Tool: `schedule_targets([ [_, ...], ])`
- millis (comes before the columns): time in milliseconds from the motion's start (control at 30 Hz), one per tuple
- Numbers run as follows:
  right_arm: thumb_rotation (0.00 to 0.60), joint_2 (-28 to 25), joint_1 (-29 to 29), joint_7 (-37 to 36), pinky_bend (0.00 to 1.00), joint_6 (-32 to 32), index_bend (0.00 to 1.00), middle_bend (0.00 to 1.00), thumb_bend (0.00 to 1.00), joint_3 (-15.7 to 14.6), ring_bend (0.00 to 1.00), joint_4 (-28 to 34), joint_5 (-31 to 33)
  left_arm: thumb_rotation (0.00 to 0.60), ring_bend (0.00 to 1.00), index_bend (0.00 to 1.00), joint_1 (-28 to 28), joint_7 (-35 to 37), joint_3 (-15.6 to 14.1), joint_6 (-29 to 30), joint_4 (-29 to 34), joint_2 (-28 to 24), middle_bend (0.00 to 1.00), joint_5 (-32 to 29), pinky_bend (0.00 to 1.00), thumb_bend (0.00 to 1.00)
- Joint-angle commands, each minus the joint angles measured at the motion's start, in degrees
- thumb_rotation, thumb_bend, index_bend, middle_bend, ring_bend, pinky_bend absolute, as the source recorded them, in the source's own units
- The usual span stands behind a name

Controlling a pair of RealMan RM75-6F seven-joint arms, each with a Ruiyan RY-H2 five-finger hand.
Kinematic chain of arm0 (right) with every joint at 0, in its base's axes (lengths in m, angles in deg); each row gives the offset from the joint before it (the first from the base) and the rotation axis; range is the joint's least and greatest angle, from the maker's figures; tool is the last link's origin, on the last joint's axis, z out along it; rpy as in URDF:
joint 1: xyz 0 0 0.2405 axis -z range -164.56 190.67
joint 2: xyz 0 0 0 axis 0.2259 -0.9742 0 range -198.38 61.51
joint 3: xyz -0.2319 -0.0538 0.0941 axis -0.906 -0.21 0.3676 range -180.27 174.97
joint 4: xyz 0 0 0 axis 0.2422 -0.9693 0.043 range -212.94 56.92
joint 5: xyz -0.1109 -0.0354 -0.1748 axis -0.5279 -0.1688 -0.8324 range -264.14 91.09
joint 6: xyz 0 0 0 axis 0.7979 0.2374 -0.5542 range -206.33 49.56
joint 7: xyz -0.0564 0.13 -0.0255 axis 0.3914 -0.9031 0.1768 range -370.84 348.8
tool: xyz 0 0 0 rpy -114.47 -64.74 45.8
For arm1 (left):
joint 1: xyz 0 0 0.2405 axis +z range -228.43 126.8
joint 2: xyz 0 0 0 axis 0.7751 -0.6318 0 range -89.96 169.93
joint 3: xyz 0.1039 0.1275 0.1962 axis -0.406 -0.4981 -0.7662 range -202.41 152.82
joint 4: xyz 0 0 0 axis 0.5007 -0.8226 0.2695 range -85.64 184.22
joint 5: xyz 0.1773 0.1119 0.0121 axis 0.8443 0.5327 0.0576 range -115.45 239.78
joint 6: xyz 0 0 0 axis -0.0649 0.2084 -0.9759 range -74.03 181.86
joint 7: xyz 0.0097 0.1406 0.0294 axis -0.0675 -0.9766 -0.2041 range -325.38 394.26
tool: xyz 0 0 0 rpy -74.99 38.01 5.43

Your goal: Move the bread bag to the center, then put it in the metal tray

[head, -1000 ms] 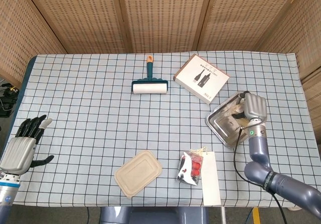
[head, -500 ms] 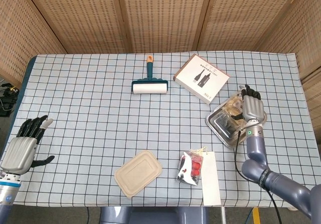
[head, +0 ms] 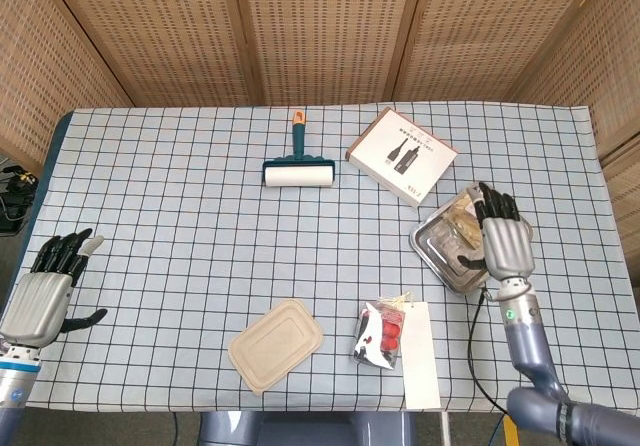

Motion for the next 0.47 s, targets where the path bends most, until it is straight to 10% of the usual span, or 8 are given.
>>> schedule_targets([
  [33,0.6,-3.1,6.5,-3.4,0.0,7.0,0.0,0.0,0.09,-7.0,0.0,4.3,-10.1,0.6,0.0,0.0,0.0,-0.5,0.0,-0.1,-0.3,0.3,0.0,-0.1,0.0,0.0],
  [200,0.6,-3.6,12.6,-6.7,0.0,14.1,0.0,0.0,0.09,-13.1,0.0,2.6,-20.5,0.6,0.0,0.0,0.4,-1.4,-0.4,0.2,-1.5,1.1,0.0,0.2,0.0,0.0],
  [467,0.6,-3.9,15.8,-9.2,0.0,15.8,0.0,0.0,0.09,-14.0,0.0,1.0,-24.7,0.6,0.0,0.0,0.6,-2.2,-0.2,-0.1,-3.1,2.3,0.0,-0.6,0.0,0.0],
])
